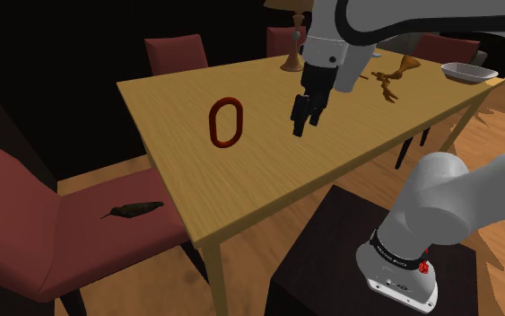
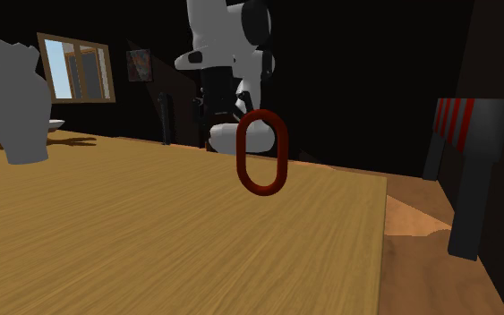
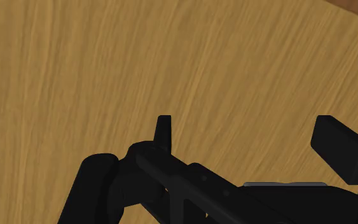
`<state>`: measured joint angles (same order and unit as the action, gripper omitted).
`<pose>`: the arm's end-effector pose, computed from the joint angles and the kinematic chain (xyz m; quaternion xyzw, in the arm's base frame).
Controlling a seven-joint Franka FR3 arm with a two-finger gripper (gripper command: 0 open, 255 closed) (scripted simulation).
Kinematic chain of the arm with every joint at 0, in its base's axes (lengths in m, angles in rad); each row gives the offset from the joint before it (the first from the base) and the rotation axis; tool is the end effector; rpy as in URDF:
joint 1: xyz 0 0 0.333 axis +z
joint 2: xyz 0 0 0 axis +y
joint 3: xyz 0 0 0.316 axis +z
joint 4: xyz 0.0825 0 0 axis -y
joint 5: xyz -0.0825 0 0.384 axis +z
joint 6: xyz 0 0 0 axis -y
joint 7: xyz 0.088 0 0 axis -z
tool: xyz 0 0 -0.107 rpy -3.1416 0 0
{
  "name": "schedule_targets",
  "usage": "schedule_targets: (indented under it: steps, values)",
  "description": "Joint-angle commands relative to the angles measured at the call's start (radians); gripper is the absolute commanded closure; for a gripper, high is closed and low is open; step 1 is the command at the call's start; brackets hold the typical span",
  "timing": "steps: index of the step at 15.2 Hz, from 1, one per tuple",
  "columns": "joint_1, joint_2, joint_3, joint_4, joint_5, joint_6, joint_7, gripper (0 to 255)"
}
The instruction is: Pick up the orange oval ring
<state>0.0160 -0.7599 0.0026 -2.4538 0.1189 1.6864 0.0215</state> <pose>0.3204 0.0175 0.5466 -0.9983 0.0089 0.0049 0.0580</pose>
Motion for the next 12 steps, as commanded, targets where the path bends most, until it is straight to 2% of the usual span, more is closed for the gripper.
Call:
schedule_targets:
  steps: [1, 12]
  values:
    - [0.0, 0.0, 0.0, 0.0, 0.0, 0.0, 0.0, 0]
    - [0.061, 0.342, 0.202, 0.394, -0.304, 0.025, -0.131, 0]
